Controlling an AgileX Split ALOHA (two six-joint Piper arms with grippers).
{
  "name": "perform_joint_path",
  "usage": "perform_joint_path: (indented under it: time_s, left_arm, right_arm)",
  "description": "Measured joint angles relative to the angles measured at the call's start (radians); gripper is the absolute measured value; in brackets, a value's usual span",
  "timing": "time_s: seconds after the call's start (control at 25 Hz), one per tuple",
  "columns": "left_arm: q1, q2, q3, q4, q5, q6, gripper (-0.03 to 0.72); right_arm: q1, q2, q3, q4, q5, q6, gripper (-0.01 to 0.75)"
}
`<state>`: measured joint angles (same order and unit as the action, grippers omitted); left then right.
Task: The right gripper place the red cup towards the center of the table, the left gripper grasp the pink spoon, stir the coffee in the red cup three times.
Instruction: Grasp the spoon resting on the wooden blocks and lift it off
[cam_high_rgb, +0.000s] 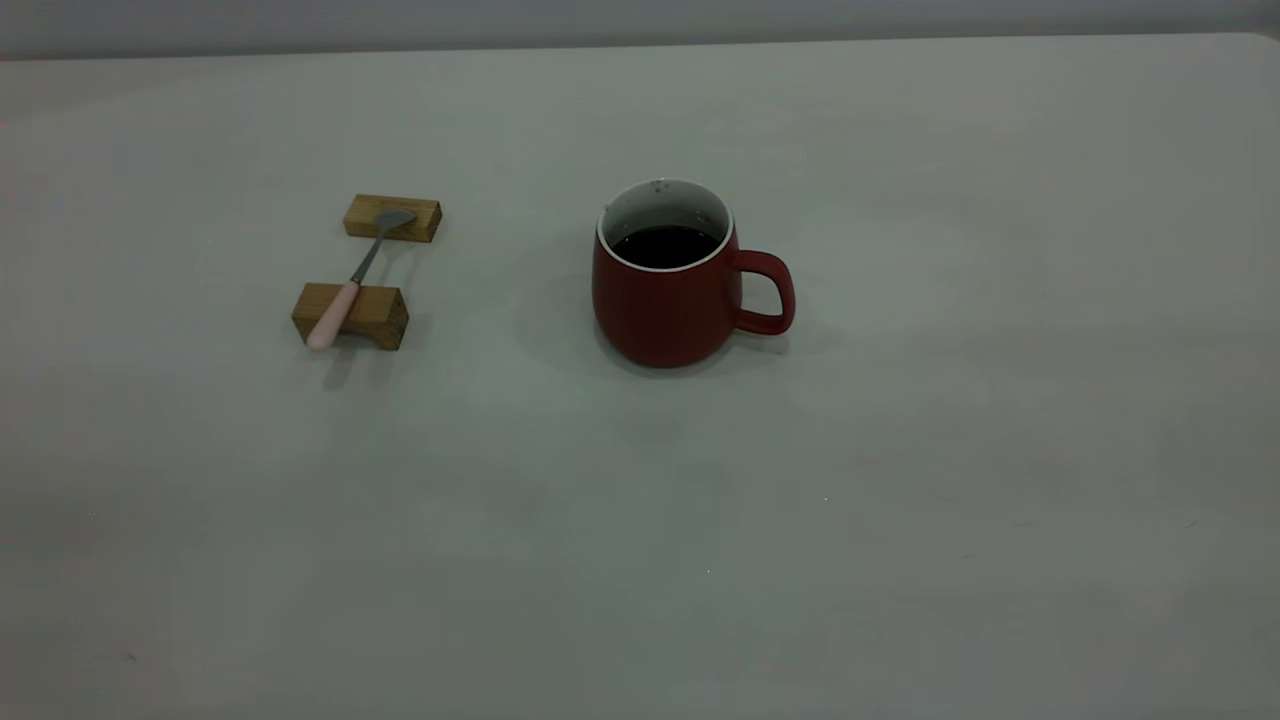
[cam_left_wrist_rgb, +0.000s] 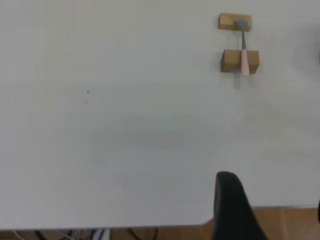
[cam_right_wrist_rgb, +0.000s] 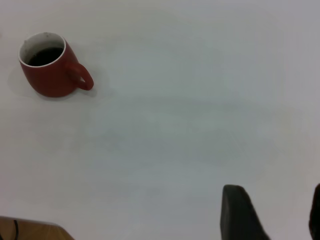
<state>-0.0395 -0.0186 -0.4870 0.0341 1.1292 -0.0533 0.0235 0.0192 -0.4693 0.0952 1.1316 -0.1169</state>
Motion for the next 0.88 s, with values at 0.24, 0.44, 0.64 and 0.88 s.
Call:
perform_joint_path:
  time_s: [0.24,0.44,0.64,0.88]
  left_arm:
    - [0.0,0.199,-0.084,0.005,-0.129,-0.027,0.529]
    - [0.0,0.552,-0.125,-0.021,-0.303,-0.028,0.619]
    - [0.0,0.874,-0.149,-0.111,-0.513,-0.006,0.645]
    - [-0.037,1.254,-0.233,-0.171,-0.646,0.043,0.645]
  right_arm:
    - [0.0,0.0,0.0,0.0,0.0,0.0,0.326]
    - [0.0,0.0,0.0,0.0,0.0,0.0,0.304]
    - [0.0,0.0,0.0,-0.001,0.0,0.0,0.295]
    - [0.0,0.0,0.0,-0.001,0.0,0.0,0.295]
